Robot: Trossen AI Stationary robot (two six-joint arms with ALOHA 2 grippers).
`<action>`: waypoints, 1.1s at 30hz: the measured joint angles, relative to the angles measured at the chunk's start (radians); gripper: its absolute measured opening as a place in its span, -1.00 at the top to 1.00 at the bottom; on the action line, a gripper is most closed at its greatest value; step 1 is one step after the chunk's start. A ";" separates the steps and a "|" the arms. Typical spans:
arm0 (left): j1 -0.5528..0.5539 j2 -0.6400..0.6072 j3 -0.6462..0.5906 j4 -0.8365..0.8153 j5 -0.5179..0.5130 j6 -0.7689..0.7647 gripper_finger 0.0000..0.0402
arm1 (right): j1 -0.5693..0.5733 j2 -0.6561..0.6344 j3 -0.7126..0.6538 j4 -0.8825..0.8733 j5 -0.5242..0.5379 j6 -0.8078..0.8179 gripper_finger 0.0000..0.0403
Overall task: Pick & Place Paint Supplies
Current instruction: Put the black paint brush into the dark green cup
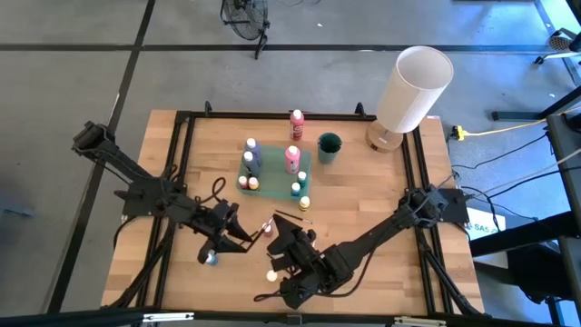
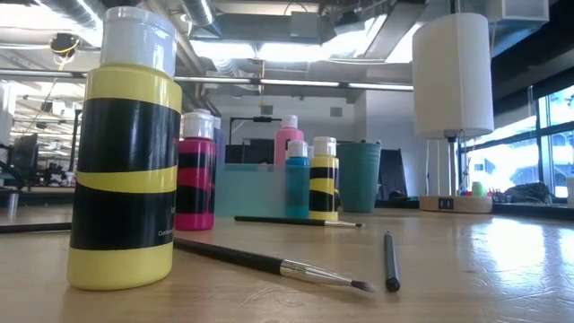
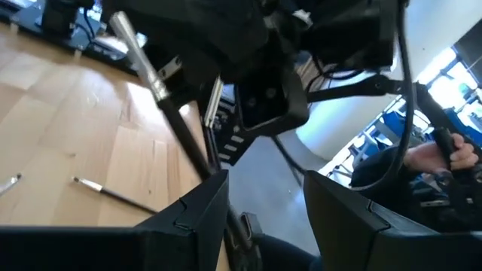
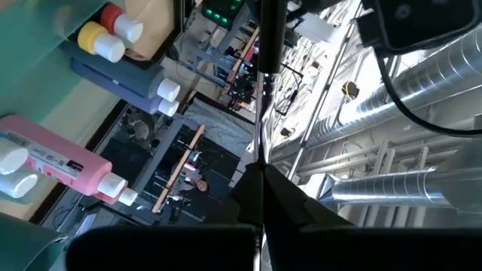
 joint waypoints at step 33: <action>0.082 0.065 0.000 -0.007 0.027 0.069 0.16 | -0.043 0.000 0.000 0.018 -0.008 -0.004 1.00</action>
